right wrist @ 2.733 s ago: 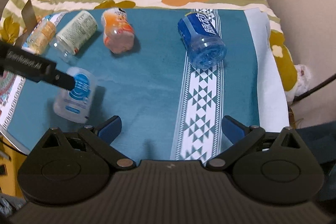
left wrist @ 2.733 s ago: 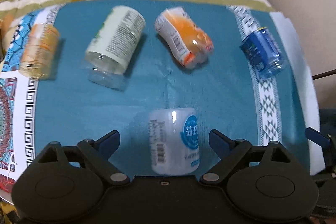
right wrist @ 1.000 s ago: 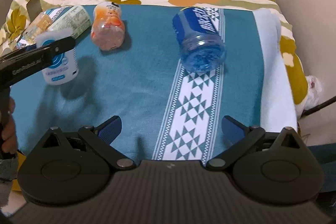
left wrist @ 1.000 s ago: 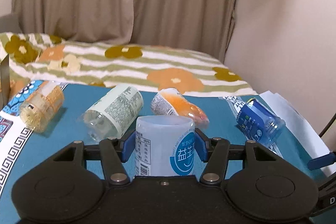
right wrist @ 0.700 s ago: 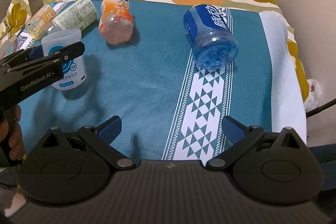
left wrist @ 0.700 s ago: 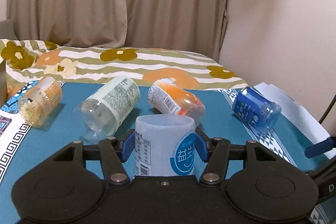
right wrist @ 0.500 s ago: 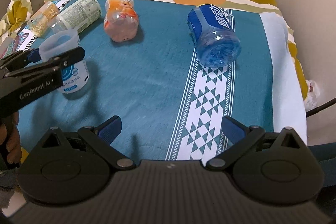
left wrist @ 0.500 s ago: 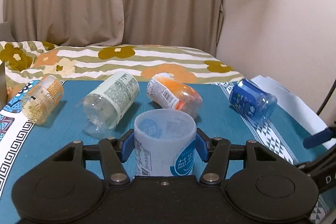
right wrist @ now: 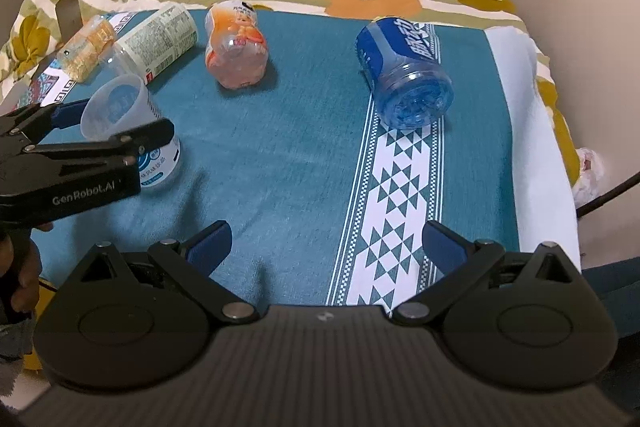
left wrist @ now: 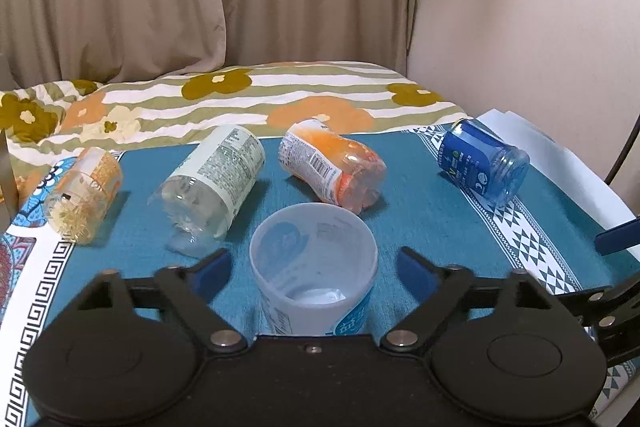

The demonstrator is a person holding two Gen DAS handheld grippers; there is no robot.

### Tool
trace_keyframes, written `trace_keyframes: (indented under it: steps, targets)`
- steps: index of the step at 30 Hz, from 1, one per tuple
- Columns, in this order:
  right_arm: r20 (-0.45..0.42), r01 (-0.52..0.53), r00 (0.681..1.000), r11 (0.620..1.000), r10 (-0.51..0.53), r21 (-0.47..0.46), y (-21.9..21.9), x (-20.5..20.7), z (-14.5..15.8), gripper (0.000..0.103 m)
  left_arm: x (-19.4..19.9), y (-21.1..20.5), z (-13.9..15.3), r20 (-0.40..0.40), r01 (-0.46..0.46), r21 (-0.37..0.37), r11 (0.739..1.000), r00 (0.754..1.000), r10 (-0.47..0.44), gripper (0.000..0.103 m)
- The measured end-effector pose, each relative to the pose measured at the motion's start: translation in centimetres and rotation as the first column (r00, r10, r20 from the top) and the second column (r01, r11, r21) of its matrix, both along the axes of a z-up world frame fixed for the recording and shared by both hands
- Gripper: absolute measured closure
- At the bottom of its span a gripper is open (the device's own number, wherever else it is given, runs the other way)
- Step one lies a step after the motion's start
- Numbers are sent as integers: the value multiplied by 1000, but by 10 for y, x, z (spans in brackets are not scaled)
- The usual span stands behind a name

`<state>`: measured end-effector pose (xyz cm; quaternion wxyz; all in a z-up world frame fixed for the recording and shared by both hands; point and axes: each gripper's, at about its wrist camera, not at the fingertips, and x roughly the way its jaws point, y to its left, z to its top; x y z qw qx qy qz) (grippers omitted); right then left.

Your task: Flip cup upright

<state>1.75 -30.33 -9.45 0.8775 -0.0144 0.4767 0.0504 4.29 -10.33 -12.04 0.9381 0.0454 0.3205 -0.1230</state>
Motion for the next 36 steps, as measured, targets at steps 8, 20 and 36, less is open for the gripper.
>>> trace_keyframes:
  steps: [8,20,36]
  targets:
    - [42,73,996,997,-73,13,0,-19,23,0,-10,10,27,-19,14,3,1000,1000,-14,5]
    - [87,133,987,991,-132,-3,29,-53,102,0,-51,49,113,-130,-54,58,997,990,61,5]
    - [91,173,981,984,-169,-39,56,-86,104,0,-93,88,124,-182,-124,67,990,974,134,5]
